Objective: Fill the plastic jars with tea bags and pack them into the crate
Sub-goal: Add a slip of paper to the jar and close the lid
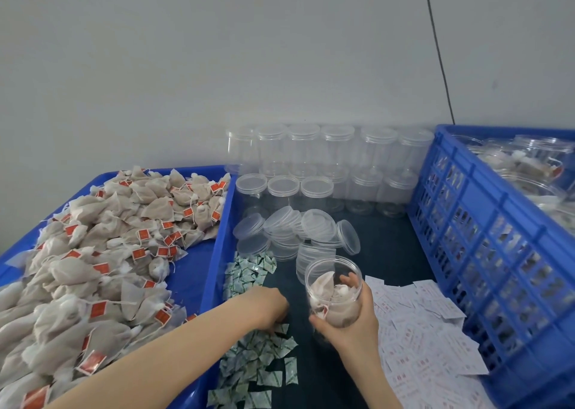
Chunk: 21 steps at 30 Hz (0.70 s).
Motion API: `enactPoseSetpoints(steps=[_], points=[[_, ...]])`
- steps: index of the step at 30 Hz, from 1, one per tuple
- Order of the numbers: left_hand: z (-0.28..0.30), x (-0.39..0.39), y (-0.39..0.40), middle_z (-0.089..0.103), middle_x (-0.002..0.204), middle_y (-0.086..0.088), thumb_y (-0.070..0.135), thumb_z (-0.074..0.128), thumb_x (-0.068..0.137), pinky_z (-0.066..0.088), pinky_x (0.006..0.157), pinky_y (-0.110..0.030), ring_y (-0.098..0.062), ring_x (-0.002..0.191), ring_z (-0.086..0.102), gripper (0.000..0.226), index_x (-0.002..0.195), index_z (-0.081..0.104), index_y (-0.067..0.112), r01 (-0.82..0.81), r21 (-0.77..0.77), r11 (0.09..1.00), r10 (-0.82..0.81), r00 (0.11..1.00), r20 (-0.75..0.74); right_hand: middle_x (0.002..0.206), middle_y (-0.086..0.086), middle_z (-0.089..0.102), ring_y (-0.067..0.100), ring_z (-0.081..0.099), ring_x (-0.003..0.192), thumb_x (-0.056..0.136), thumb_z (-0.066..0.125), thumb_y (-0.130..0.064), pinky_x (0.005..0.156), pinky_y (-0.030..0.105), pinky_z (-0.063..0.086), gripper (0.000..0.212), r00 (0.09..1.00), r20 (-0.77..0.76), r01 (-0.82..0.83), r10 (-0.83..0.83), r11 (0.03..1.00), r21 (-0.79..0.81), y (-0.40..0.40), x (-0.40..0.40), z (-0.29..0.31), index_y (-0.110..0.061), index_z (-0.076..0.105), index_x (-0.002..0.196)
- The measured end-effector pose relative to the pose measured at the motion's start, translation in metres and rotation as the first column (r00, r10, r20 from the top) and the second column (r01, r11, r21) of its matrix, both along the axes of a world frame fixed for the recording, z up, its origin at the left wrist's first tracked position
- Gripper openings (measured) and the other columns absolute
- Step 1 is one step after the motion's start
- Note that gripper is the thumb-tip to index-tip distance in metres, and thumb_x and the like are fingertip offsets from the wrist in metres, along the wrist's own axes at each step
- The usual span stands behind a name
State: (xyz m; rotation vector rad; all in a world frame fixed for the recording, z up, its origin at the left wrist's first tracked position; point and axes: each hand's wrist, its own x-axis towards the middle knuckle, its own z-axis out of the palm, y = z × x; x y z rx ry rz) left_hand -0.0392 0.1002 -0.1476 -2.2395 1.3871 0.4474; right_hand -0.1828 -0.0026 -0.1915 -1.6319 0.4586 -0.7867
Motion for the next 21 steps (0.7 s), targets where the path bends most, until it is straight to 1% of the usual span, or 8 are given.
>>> enactPoseSetpoints(steps=[3,6,11,14,16,18,20,21], points=[[0.0,0.001,0.001,0.062,0.114,-0.012,0.019,0.05,0.096,0.046,0.077,-0.036,-0.032,0.103,0.059,0.023,0.113,0.062,0.009,0.004,-0.03,1.0,-0.004,1.0,0.001,0.113,-0.033,0.06,-0.012,0.059,0.103,0.039,0.084,-0.043,0.075,0.005,0.047,0.082,1.0,-0.013,0.009,-0.009,1.0,0.004,-0.002,-0.002,-0.001,-0.064,0.048,0.11],[0.004,0.003,0.003,0.06,0.114,-0.011,0.017,0.052,0.093,0.045,0.077,-0.035,-0.032,0.104,0.057,0.02,0.11,0.061,0.011,-0.022,-0.1,0.995,0.019,0.999,-0.026,0.113,-0.034,0.06,-0.011,0.059,0.103,0.039,0.084,-0.044,0.073,0.012,0.052,0.082,1.0,-0.023,0.003,-0.003,1.0,0.012,-0.002,-0.002,0.001,-0.065,0.047,0.109],[0.013,0.006,0.005,0.062,0.106,-0.008,0.024,0.052,0.09,0.04,0.069,-0.031,-0.028,0.097,0.06,0.013,0.101,0.056,0.018,-0.142,-0.307,0.941,0.114,0.988,-0.107,0.11,-0.034,0.061,-0.011,0.06,0.1,0.037,0.083,-0.043,0.073,0.011,0.05,0.079,0.999,-0.033,-0.007,0.009,0.999,0.035,-0.002,-0.003,0.003,-0.065,0.048,0.105],[0.02,0.006,0.004,0.063,0.102,-0.005,0.023,0.05,0.088,0.039,0.068,-0.03,-0.026,0.096,0.06,0.011,0.098,0.054,0.02,-0.161,-0.445,0.881,0.145,0.987,-0.069,0.111,-0.031,0.062,-0.007,0.062,0.1,0.037,0.083,-0.043,0.074,0.015,0.051,0.08,0.999,-0.052,-0.007,0.009,0.999,0.042,-0.003,-0.003,0.0,-0.06,0.048,0.107],[0.028,0.007,0.003,0.062,0.105,-0.001,0.022,0.045,0.09,0.038,0.07,-0.031,-0.023,0.1,0.058,0.016,0.103,0.055,0.019,-0.082,-0.574,0.815,0.146,0.987,0.066,0.11,-0.029,0.063,-0.006,0.063,0.1,0.038,0.084,-0.042,0.074,0.02,0.055,0.081,0.998,-0.061,-0.004,0.007,0.999,0.051,-0.003,-0.003,-0.002,-0.058,0.049,0.109],[0.039,0.005,0.002,0.064,0.103,0.002,0.024,0.047,0.092,0.038,0.071,-0.028,-0.02,0.096,0.058,0.016,0.104,0.056,0.018,0.038,-0.714,0.7,0.154,0.967,0.203,0.11,-0.029,0.063,-0.004,0.064,0.099,0.038,0.085,-0.04,0.076,0.028,0.059,0.083,0.997,-0.076,-0.009,0.013,0.998,0.058,-0.002,-0.002,-0.004,-0.056,0.05,0.111],[0.053,-0.001,0.003,0.067,0.09,0.002,0.021,0.064,0.084,0.042,0.065,-0.028,-0.019,0.082,0.062,0.012,0.095,0.06,0.016,0.126,-0.82,0.559,0.178,0.947,0.266,0.11,-0.028,0.064,-0.001,0.066,0.099,0.04,0.087,-0.039,0.076,0.032,0.061,0.083,0.997,-0.078,-0.02,0.025,0.998,0.064,-0.001,-0.001,-0.006,-0.055,0.05,0.113],[0.056,-0.003,0.004,0.067,0.082,0.002,0.018,0.073,0.077,0.046,0.061,-0.028,-0.019,0.075,0.063,0.017,0.089,0.062,0.015,0.164,-0.86,0.483,0.184,0.941,0.283,0.111,-0.028,0.063,-0.001,0.065,0.1,0.04,0.087,-0.04,0.076,0.027,0.059,0.084,0.997,-0.074,-0.022,0.026,0.998,0.06,-0.001,0.0,-0.008,-0.056,0.049,0.113]])
